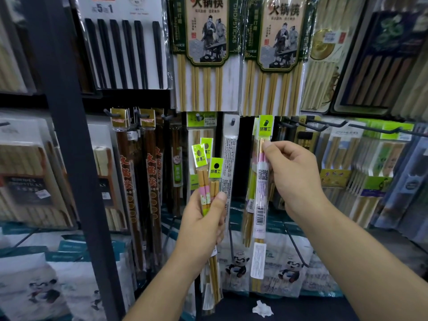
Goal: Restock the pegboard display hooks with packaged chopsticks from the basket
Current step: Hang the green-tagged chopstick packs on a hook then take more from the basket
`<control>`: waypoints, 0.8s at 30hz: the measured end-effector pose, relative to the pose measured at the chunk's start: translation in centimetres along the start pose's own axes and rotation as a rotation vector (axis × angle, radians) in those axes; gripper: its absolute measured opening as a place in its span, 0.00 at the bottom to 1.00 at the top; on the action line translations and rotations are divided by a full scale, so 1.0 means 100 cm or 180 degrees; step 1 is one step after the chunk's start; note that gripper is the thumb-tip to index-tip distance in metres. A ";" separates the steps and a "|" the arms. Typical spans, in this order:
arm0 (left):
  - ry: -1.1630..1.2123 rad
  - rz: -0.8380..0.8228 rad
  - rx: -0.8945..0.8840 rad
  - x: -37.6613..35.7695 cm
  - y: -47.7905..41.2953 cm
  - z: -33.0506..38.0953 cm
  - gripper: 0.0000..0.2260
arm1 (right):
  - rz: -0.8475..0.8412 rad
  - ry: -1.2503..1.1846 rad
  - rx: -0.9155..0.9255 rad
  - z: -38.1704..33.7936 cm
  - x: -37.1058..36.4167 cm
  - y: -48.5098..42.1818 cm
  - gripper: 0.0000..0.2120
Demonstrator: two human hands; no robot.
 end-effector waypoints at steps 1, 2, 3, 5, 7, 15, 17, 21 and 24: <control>0.0042 0.0015 0.0006 0.001 0.000 -0.001 0.07 | 0.0001 -0.0010 -0.0036 0.002 0.000 0.000 0.11; 0.0076 0.0026 0.0015 0.001 0.000 -0.003 0.05 | -0.0002 -0.0013 -0.0064 0.003 0.000 0.000 0.11; 0.0089 0.0036 0.0032 0.001 0.000 -0.003 0.04 | -0.0005 -0.0014 -0.0082 0.004 0.000 0.000 0.11; 0.0059 0.0036 0.0066 0.001 0.001 -0.004 0.04 | -0.0002 -0.0033 -0.0097 0.004 0.001 -0.001 0.11; 0.0002 0.0002 0.0067 0.000 0.000 -0.004 0.04 | -0.0004 -0.0046 -0.0090 0.002 0.001 -0.002 0.11; 0.0055 -0.0180 -0.0076 -0.007 -0.003 -0.002 0.05 | -0.0035 0.0021 -0.0050 0.004 0.002 -0.006 0.12; 0.0085 -0.0233 -0.0124 -0.008 -0.003 -0.001 0.05 | -0.0018 0.0101 -0.0060 0.009 0.003 -0.006 0.12; 0.0039 -0.0301 -0.0086 -0.008 -0.003 -0.001 0.07 | 0.0005 0.0160 -0.0072 0.015 0.006 -0.007 0.12; -0.0014 -0.0273 0.0040 -0.007 -0.001 -0.002 0.09 | 0.0002 0.0191 -0.0060 0.016 0.006 -0.006 0.11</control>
Point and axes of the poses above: each hand's wrist, its own y-axis away from the middle knuckle, its own x-axis out of the back of the hand, z = x × y, the point moved 8 cm from there along -y, towards the middle knuckle, and after that the axes turned 12 degrees about -z, right-handed, at the moved point
